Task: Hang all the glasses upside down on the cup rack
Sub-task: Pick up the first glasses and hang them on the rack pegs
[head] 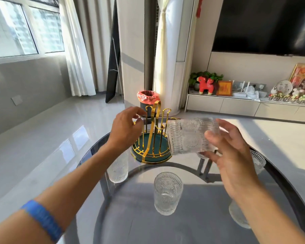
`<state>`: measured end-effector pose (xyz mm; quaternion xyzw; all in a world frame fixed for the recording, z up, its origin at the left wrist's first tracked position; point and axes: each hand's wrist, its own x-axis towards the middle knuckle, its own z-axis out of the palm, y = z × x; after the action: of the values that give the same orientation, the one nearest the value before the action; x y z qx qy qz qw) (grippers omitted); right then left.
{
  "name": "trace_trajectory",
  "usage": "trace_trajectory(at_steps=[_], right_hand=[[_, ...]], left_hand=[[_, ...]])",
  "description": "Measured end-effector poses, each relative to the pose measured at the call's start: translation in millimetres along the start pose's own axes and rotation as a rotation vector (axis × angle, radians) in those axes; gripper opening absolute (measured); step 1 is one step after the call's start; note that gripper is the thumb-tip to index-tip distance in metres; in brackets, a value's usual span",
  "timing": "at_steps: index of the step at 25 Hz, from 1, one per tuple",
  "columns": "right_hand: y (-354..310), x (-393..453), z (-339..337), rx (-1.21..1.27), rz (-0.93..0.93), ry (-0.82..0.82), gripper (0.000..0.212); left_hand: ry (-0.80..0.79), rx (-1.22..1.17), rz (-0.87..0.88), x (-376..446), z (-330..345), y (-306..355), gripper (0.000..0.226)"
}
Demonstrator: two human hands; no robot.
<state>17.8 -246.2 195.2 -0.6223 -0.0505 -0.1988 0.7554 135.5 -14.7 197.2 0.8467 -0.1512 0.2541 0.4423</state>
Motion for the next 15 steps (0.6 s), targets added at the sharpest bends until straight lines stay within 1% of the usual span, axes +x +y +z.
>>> trace_trajectory(at_steps=[2, 4, 5, 7, 8, 10, 15], right_hand=[[-7.3, 40.7, 17.3, -0.256, -0.094, 0.069, 0.041], [0.2, 68.6, 36.7, -0.548, -0.210, 0.044, 0.041], [9.5, 79.9, 45.6, -0.648, -0.240, 0.018, 0.043], [30.2, 95.5, 57.7, -0.794, -0.264, -0.031, 0.047], [39.3, 101.1, 62.4, -0.867, -0.274, -0.053, 0.049], [56.0, 109.9, 66.7, -0.967, -0.275, -0.114, 0.051], [88.6, 110.8, 70.3, -1.114, -0.189, -0.271, 0.049]], left_hand=[[-0.111, 0.181, 0.073, 31.3, 8.8, -6.1, 0.047], [-0.257, 0.353, 0.170, 54.6, 19.2, -13.3, 0.066], [-0.323, 0.407, 0.215, 64.7, 25.3, -16.7, 0.072], [-0.426, 0.438, 0.251, 77.4, 35.9, -22.1, 0.073], [-0.450, 0.424, 0.249, 80.8, 39.2, -24.5, 0.072], [-0.438, 0.404, 0.259, 85.4, 41.2, -28.6, 0.072], [-0.435, 0.493, 0.302, 87.7, 41.2, -33.1, 0.073]])
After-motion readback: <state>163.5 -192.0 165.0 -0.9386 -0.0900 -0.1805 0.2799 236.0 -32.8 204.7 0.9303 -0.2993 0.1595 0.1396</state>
